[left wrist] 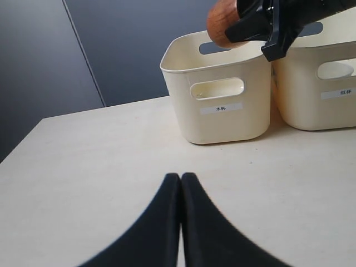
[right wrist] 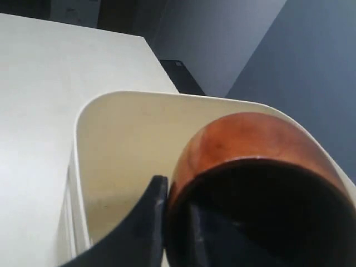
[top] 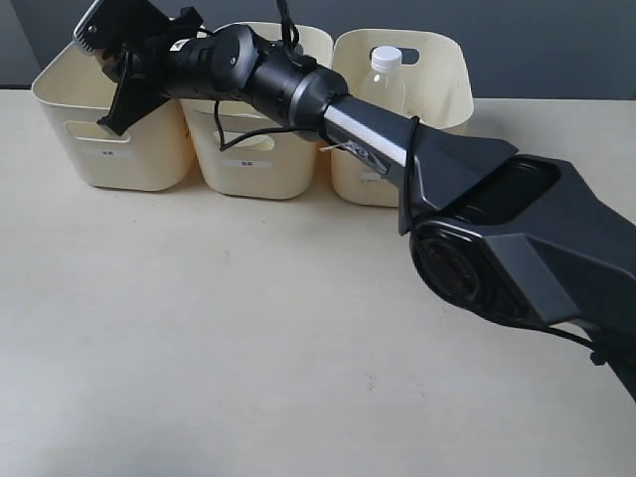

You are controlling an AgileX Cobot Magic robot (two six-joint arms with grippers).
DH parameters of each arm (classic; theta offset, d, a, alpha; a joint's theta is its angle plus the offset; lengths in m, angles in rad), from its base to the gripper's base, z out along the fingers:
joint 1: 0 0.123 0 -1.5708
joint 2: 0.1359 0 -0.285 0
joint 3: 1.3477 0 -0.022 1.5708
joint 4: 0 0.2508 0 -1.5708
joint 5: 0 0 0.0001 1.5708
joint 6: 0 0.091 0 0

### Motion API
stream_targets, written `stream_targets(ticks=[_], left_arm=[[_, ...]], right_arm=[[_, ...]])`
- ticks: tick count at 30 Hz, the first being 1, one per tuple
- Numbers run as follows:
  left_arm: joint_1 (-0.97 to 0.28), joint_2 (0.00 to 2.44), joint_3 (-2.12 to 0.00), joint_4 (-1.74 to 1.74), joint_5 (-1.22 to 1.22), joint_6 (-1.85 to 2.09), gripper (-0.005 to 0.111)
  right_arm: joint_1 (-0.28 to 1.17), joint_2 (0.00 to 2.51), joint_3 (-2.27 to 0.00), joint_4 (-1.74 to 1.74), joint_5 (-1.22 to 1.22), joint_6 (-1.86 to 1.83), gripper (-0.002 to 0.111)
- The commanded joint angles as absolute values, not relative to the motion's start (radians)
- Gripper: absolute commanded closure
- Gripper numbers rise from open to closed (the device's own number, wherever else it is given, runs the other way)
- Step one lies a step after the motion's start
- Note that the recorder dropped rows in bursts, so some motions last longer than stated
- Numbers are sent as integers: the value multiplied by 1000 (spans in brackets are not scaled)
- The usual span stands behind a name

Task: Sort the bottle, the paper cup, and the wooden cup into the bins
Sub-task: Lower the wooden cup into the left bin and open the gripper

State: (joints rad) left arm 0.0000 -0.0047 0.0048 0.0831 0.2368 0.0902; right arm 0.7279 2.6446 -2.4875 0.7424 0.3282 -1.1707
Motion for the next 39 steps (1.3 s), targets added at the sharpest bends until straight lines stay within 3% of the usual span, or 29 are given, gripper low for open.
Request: stream_targets(ticks=[1,25,28,30,39], left_arm=[[-4,0,0,81,232,89,107],[-4,0,0,81,232,89,107],[-4,0,0,81,232,89,107],[-4,0,0,81,232,89,107],[-4,0,0,81,232,89,107]], right_arm=[[715,2646,-2499,755,310,-1167,109],[715,2680,-2497,795,308,-1167,108],[715,2680,-2497,797,310,-1167,86],[715,2680,-2497,798,310,-1167,78],[723,2639,-2497,802,310,-1149,79]])
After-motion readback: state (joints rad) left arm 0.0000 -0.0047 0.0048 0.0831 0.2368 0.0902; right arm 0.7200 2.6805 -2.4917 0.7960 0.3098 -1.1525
